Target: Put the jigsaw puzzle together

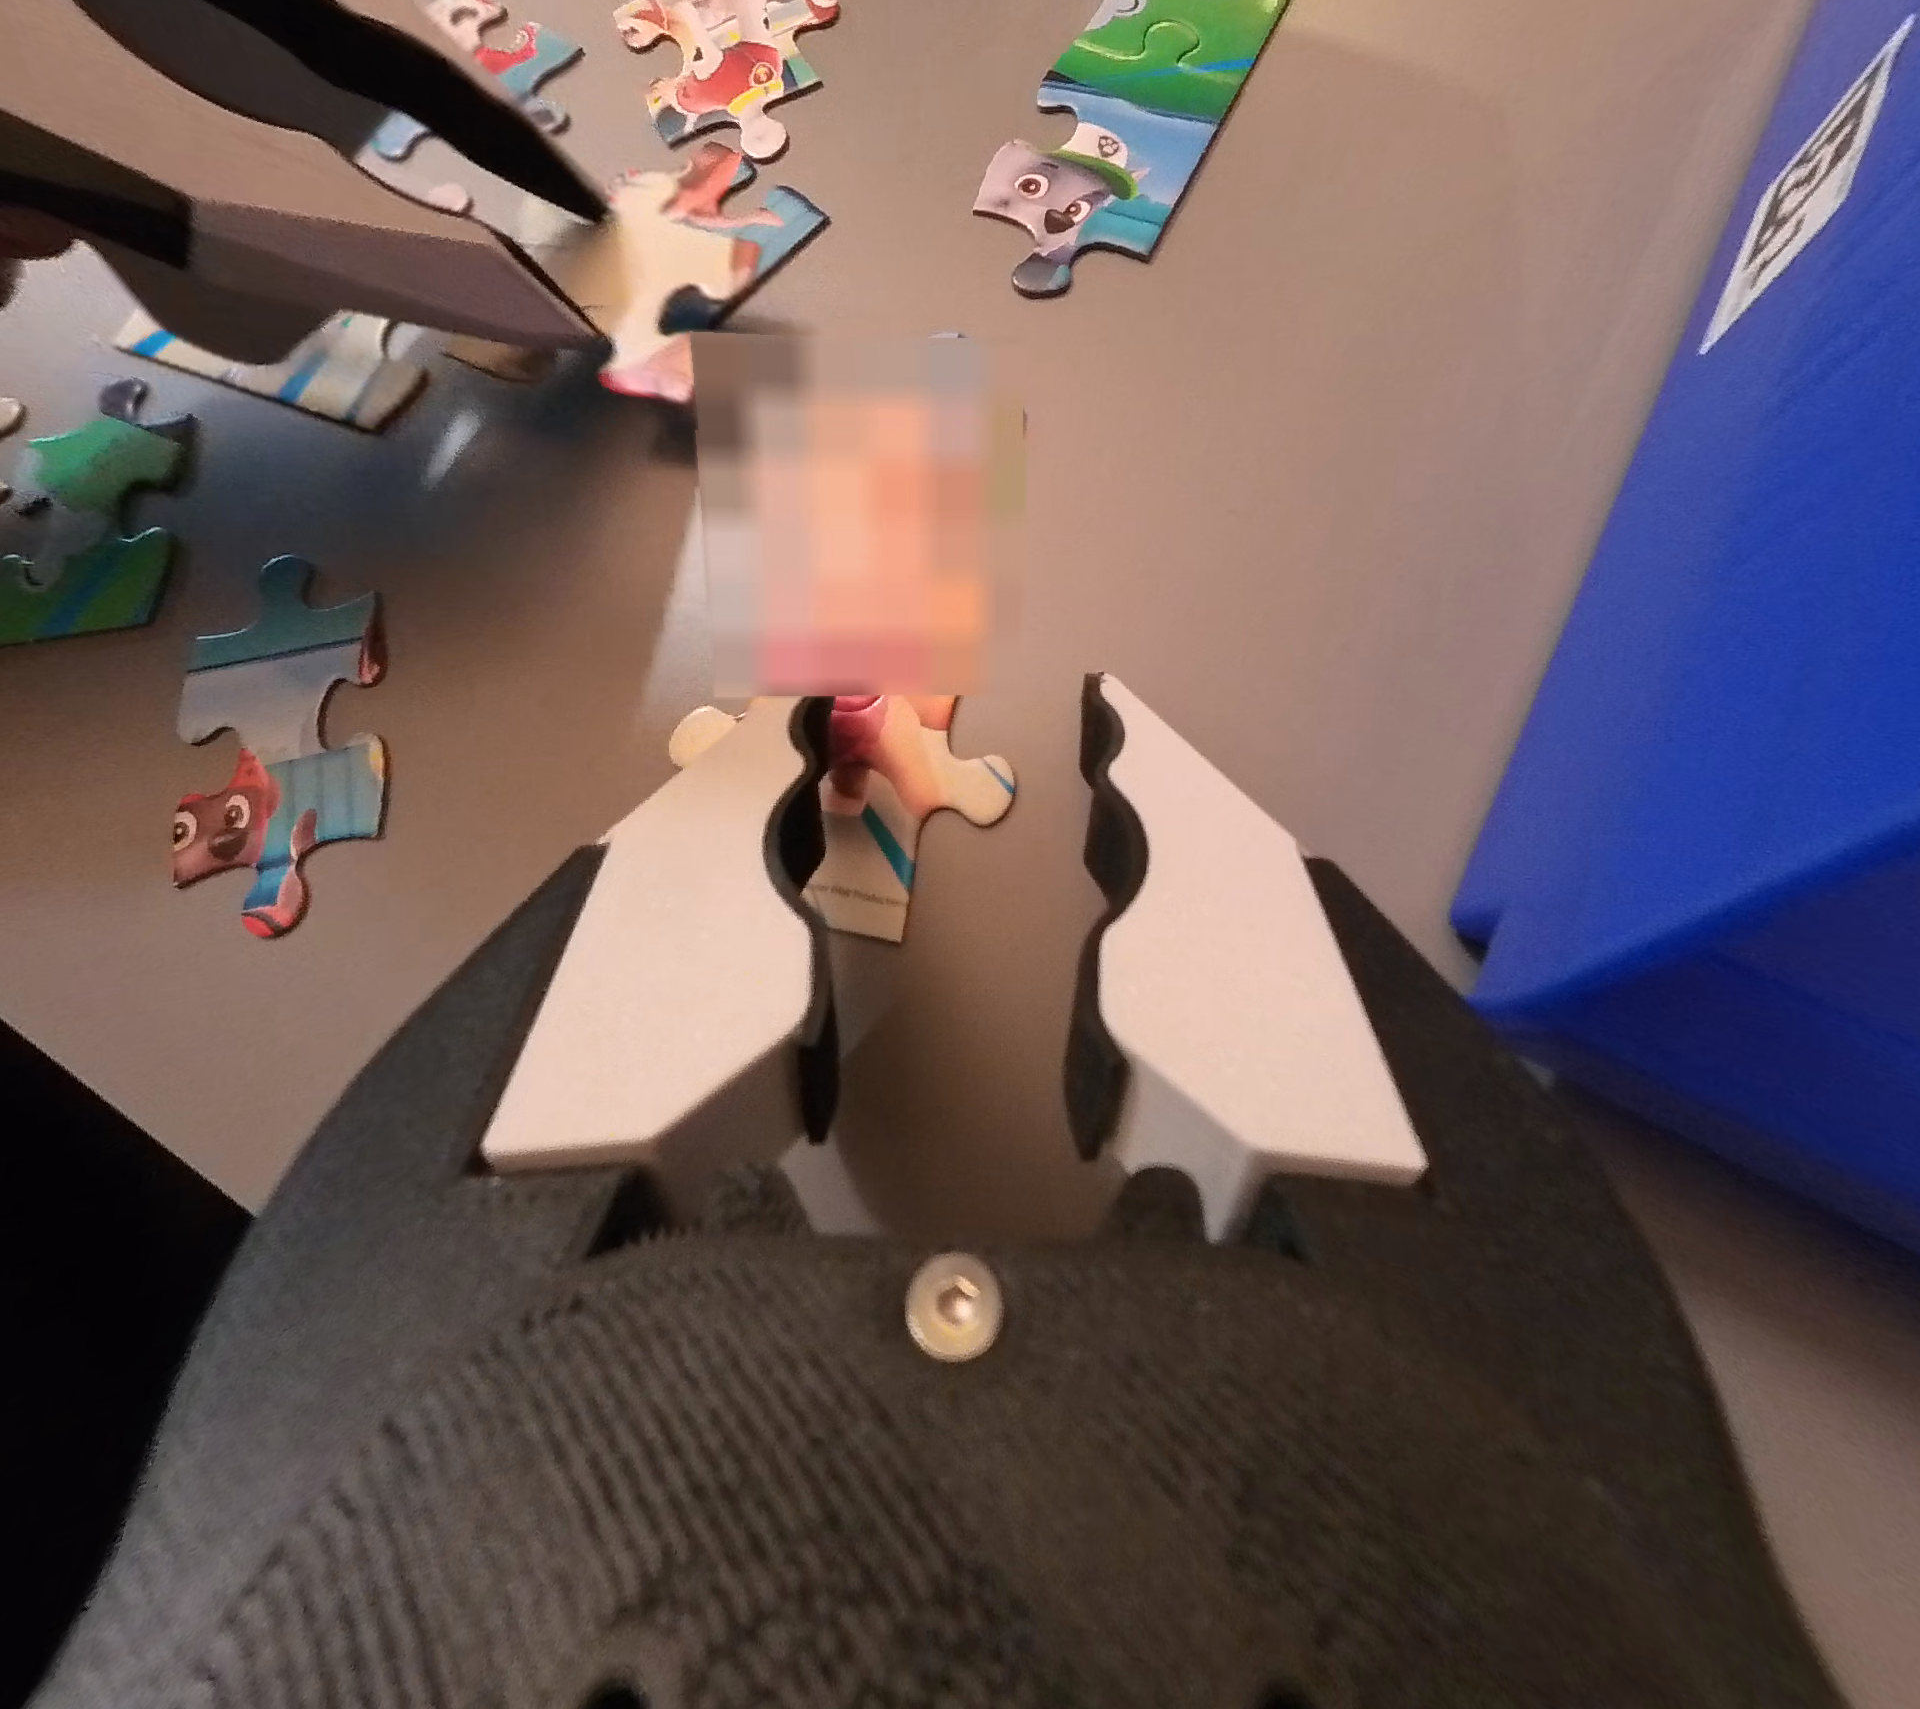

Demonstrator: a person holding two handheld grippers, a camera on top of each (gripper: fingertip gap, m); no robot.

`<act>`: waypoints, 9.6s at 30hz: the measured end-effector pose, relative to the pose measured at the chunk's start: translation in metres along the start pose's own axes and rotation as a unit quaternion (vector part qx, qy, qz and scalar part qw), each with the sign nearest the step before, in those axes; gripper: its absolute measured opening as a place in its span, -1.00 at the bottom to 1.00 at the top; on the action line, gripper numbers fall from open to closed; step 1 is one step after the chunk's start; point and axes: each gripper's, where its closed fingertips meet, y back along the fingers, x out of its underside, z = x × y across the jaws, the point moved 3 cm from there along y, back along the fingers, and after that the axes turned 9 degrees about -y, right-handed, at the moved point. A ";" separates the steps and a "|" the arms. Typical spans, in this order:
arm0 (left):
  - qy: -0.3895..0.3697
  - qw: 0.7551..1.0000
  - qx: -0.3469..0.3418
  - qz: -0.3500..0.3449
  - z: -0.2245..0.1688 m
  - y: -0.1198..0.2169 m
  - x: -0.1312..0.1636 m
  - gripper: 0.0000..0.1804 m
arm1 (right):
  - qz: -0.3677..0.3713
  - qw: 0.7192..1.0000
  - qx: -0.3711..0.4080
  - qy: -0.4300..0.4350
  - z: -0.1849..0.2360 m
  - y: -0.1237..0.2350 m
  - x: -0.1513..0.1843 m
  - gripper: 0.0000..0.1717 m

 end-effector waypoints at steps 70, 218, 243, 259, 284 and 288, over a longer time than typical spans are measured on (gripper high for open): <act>0.104 0.986 -0.116 -0.066 0.075 0.152 0.168 -0.70 | -0.162 0.985 0.029 0.042 0.021 0.054 -0.054 -0.47; 0.072 0.990 -0.035 -0.116 -0.041 0.148 0.169 -0.50 | 0.030 0.954 -0.215 0.208 0.263 -0.043 0.038 -0.49; 0.014 0.987 -0.072 -0.140 -0.011 0.162 0.140 -0.51 | 0.100 0.885 -0.178 0.418 0.193 -0.112 -0.085 -0.40; -0.219 0.948 -0.091 -0.212 0.103 0.188 0.061 0.02 | 0.281 0.824 -0.352 0.342 0.200 -0.070 -0.198 -0.80; -0.083 0.964 -0.041 -0.248 0.354 0.145 -0.031 -0.48 | 0.016 0.929 -0.276 0.245 0.094 -0.120 -0.349 -0.32; -0.085 0.959 -0.092 -0.253 0.367 0.153 -0.031 -0.43 | -0.017 0.933 -0.277 0.230 0.094 -0.122 -0.344 -0.33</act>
